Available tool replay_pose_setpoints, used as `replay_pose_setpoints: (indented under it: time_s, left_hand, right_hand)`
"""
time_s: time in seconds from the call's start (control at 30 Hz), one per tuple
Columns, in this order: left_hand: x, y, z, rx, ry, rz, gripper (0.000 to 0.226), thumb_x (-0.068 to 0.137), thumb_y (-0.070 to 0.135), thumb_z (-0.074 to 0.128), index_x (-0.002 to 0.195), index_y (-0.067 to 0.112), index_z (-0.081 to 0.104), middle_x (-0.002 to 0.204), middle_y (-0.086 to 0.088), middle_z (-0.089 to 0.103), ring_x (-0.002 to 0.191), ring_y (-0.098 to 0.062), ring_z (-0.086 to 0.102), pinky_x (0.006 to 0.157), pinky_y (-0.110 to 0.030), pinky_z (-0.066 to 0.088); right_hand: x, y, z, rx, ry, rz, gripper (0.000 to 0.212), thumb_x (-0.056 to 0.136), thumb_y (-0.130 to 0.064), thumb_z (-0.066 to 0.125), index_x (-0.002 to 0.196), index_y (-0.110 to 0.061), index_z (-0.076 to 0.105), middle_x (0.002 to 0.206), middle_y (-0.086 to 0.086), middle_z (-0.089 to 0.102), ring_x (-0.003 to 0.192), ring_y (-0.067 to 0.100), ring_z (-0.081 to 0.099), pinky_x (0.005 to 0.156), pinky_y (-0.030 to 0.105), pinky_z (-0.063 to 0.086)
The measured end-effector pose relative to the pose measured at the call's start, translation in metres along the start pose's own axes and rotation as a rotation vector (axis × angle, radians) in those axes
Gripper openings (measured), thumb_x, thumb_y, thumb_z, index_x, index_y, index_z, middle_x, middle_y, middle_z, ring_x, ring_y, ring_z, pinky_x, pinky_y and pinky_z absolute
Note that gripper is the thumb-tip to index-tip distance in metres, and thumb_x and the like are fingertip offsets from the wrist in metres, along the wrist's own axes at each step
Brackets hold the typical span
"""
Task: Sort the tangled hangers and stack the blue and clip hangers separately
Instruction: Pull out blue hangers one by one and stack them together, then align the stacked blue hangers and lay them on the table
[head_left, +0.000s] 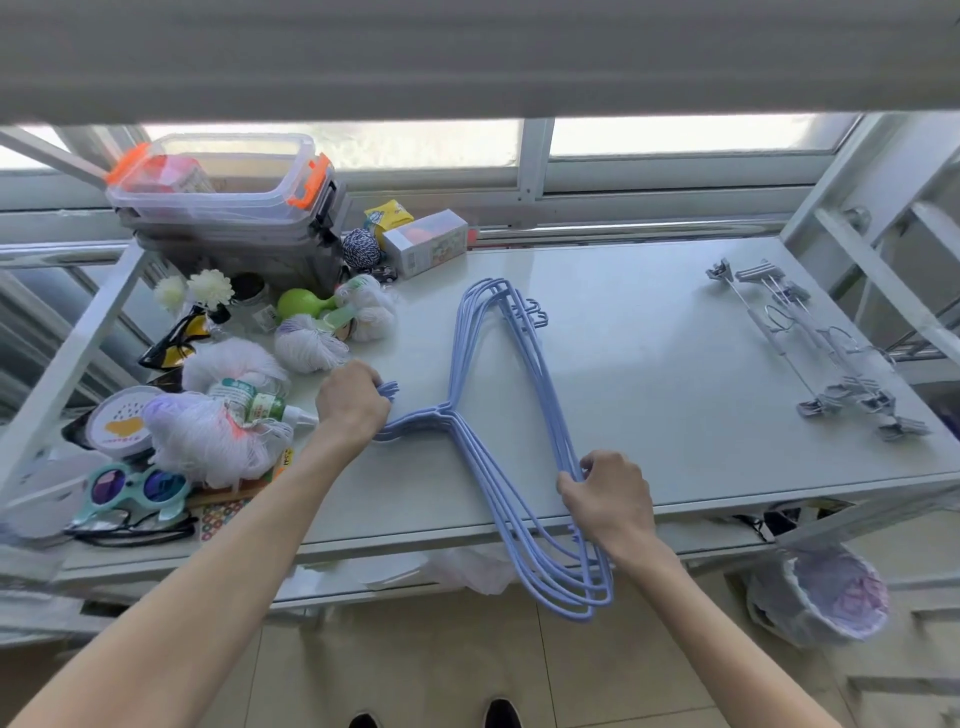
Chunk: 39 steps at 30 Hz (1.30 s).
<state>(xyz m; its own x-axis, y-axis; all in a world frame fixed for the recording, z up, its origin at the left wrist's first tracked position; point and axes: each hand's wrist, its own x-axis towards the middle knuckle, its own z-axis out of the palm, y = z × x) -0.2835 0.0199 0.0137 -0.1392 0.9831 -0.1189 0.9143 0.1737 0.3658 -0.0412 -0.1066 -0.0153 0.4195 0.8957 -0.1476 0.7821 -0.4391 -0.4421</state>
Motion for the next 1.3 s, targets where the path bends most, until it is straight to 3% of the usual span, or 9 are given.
replay_pose_setpoints:
  time_s: [0.37,0.53,0.67,0.77,0.83,0.93,1.0,1.2,1.3]
  left_hand:
    - [0.003,0.009,0.006,0.137,0.019,0.038,0.006,0.078,0.003,0.063,0.078,0.006,0.069,0.086,-0.019,0.068,0.09,-0.038,0.064,0.071,-0.034,0.049]
    - [0.007,0.007,0.004,0.122,0.012,0.031,0.013,0.075,-0.002,0.06,0.066,0.008,0.059,0.071,-0.015,0.054,0.084,-0.038,0.063,0.064,-0.032,0.042]
    - [0.011,0.001,-0.002,0.08,-0.046,0.031,0.008,0.075,0.0,0.06,0.072,0.006,0.065,0.078,-0.018,0.061,0.087,-0.038,0.063,0.069,-0.035,0.048]
    - [0.014,-0.004,-0.005,0.047,-0.11,-0.011,0.01,0.077,0.005,0.063,0.085,0.003,0.069,0.092,-0.019,0.067,0.093,-0.037,0.063,0.077,-0.037,0.052]
    - [0.009,-0.003,-0.007,0.045,-0.091,-0.014,0.022,0.08,0.016,0.067,0.095,0.0,0.066,0.101,-0.02,0.066,0.099,-0.038,0.062,0.079,-0.037,0.05]
    - [-0.018,0.008,-0.012,-0.158,0.218,0.072,0.031,0.084,0.014,0.064,0.113,0.002,0.063,0.105,-0.017,0.068,0.1,-0.035,0.062,0.086,-0.039,0.051]
    - [-0.045,0.021,-0.011,-0.34,0.364,0.088,0.025,0.084,0.012,0.063,0.108,0.008,0.066,0.095,-0.008,0.07,0.09,-0.026,0.065,0.083,-0.036,0.053]
    - [-0.099,0.054,0.03,-0.678,0.238,-0.229,0.022,0.084,0.024,0.066,0.105,0.016,0.067,0.089,0.007,0.068,0.091,-0.014,0.066,0.086,-0.023,0.049]
    - [-0.108,0.063,0.056,-0.728,0.171,-0.361,0.048,0.083,0.034,0.068,0.125,0.013,0.059,0.114,0.001,0.066,0.112,-0.018,0.06,0.097,-0.027,0.044]
  right_hand:
    - [0.009,0.002,0.0,-0.183,-0.026,-0.119,0.038,0.089,-0.01,0.049,0.056,-0.013,0.032,0.058,0.003,0.039,0.052,0.024,0.042,0.047,0.028,0.024]
    - [0.004,-0.001,0.003,-0.259,-0.002,-0.207,0.025,0.099,-0.021,0.044,0.079,-0.009,0.054,0.081,0.004,0.047,0.079,0.028,0.06,0.06,0.027,0.033]
    - [0.009,0.001,-0.005,-0.201,-0.05,-0.196,0.048,0.102,-0.041,0.033,0.074,-0.01,0.056,0.085,0.011,0.059,0.078,0.032,0.057,0.064,0.032,0.034]
    - [0.029,0.005,-0.022,-0.131,-0.038,-0.177,0.037,0.097,-0.024,0.034,0.067,-0.01,0.051,0.083,0.018,0.061,0.081,0.036,0.059,0.064,0.035,0.035]
    - [0.05,0.003,-0.033,-0.134,-0.029,-0.162,0.02,0.09,-0.016,0.042,0.09,-0.006,0.059,0.096,0.018,0.063,0.089,0.036,0.059,0.068,0.035,0.039]
    - [0.086,-0.008,-0.045,-0.169,-0.07,-0.215,0.036,0.084,-0.01,0.049,0.119,-0.003,0.055,0.117,0.017,0.06,0.106,0.036,0.058,0.084,0.039,0.047]
    - [0.115,-0.021,-0.048,-0.189,-0.113,-0.304,0.044,0.084,-0.009,0.051,0.128,-0.002,0.051,0.126,0.018,0.057,0.115,0.035,0.055,0.093,0.041,0.047]
    - [0.197,-0.063,-0.036,-0.223,-0.203,-0.476,0.054,0.08,-0.002,0.06,0.131,0.002,0.047,0.13,0.021,0.053,0.121,0.035,0.05,0.098,0.04,0.046]
    - [0.224,-0.075,-0.028,-0.246,-0.29,-0.472,0.062,0.074,-0.004,0.072,0.13,0.0,0.047,0.128,0.018,0.055,0.115,0.034,0.053,0.095,0.042,0.049]
